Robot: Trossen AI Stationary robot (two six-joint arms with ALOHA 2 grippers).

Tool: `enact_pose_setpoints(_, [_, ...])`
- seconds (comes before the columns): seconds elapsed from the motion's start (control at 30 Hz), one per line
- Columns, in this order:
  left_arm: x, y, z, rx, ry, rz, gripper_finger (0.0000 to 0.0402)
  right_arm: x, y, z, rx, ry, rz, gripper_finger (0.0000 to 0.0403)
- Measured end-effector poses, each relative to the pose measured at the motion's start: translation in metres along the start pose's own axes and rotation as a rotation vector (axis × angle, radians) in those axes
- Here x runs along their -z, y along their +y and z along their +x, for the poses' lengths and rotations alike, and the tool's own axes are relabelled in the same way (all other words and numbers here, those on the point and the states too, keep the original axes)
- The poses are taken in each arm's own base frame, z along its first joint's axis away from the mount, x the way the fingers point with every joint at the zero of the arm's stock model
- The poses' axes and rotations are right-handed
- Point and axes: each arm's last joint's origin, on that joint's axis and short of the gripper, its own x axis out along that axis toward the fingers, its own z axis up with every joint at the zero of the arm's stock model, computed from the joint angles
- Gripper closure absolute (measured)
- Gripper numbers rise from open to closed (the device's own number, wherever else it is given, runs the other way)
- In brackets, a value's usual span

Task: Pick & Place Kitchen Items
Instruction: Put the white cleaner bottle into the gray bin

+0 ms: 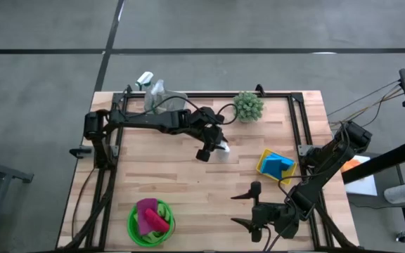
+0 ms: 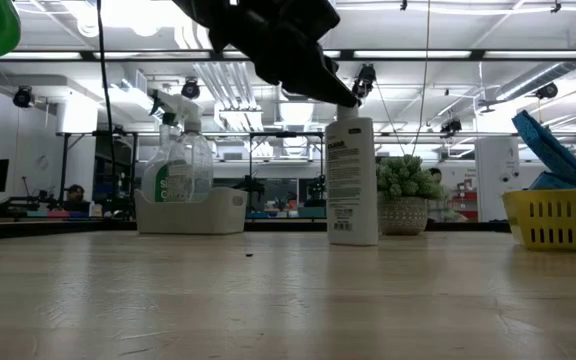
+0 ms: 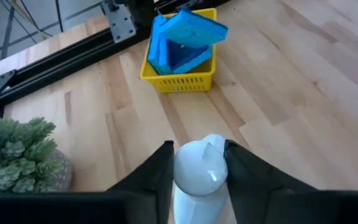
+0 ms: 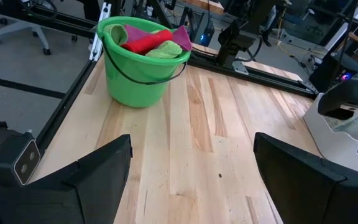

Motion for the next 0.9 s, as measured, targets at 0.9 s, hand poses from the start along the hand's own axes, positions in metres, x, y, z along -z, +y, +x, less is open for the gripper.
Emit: enact_pose_setpoints(0.9, [-0.014, -0.007, -0.053, -0.024, 0.108, -0.163, 0.0295, 0.005, 0.000, 0.000, -0.003, 0.012, 0.001, 0.0069])
